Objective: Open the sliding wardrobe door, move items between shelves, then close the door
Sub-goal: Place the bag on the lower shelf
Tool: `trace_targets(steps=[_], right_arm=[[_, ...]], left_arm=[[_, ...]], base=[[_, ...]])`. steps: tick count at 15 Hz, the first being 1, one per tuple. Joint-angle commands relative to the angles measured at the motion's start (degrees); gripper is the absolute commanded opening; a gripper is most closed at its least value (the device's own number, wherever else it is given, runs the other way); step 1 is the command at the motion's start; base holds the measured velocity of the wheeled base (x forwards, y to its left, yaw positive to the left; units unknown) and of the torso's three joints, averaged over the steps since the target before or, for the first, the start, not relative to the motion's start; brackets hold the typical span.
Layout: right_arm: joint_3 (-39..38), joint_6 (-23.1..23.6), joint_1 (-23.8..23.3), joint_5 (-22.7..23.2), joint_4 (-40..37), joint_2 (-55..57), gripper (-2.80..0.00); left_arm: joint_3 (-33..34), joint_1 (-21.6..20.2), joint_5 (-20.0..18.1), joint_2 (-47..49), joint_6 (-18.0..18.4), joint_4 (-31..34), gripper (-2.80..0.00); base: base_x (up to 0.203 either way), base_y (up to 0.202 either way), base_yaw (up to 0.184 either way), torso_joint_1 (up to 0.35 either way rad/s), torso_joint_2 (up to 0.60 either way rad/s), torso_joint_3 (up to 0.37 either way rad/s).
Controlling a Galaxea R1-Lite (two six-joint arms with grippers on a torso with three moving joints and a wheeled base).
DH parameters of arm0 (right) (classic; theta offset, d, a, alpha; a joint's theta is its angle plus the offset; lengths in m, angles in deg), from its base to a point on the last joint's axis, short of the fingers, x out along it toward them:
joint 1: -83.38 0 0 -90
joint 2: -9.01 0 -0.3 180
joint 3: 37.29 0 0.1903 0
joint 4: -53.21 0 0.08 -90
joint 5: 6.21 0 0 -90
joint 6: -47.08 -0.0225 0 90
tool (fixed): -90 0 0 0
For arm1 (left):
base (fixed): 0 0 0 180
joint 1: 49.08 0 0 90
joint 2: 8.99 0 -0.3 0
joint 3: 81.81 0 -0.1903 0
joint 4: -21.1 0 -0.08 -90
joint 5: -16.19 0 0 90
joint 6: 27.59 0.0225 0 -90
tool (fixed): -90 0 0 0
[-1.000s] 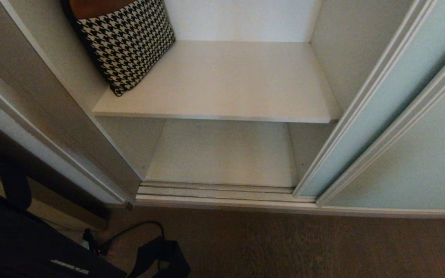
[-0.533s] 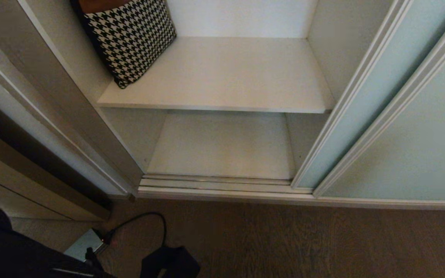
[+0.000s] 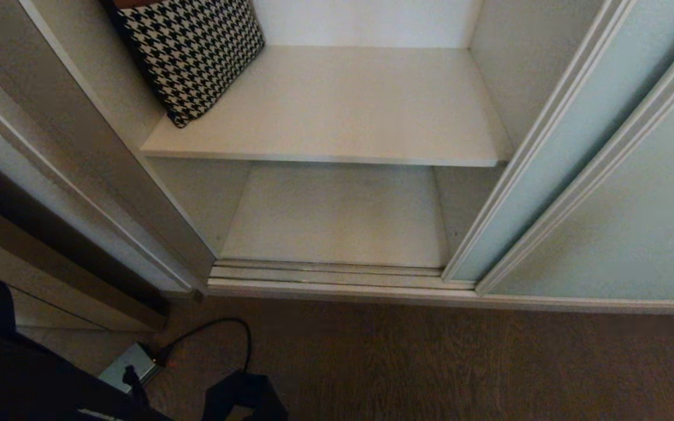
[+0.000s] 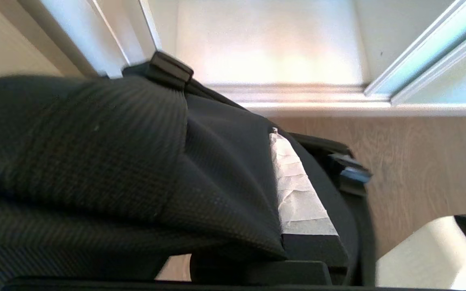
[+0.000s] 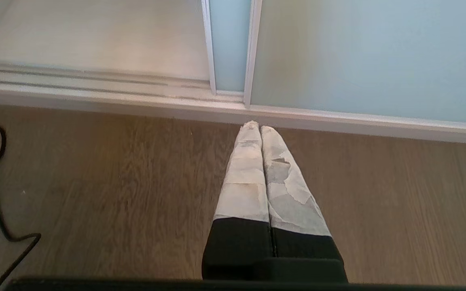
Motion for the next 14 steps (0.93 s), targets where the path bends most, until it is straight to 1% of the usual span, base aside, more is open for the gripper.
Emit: trace_targets(steps=[1,7,10,14], right_arm=[[-0.1,0.0,0.0,0.0,0.0,0.0,-2.8],[0.0,0.0,0.0,0.0,0.0,0.0,-2.8],[-0.1,0.0,0.0,0.0,0.0,0.0,-2.8],[0.0,0.0,0.0,0.0,0.0,0.0,-2.8]], left_arm=[[1.1,0.0,-0.1,-0.3,0.0,0.3,-2.8],[1.6,-0.1,-0.5,-0.2,-0.4,0.4,-2.8],[3.2,-0.2,-0.8,-0.4,-1.6,0.4,-2.8],[4.2,-0.2,-0.9,-0.4,-1.6,0.4,-2.8]], base=[[0.0,0.0,0.0,0.002,0.0,-0.178],[0.0,0.0,0.0,0.003,0.0,-0.189],[0.0,0.0,0.0,0.001,0.0,-0.197],[0.0,0.0,0.0,0.002,0.01,-0.201]])
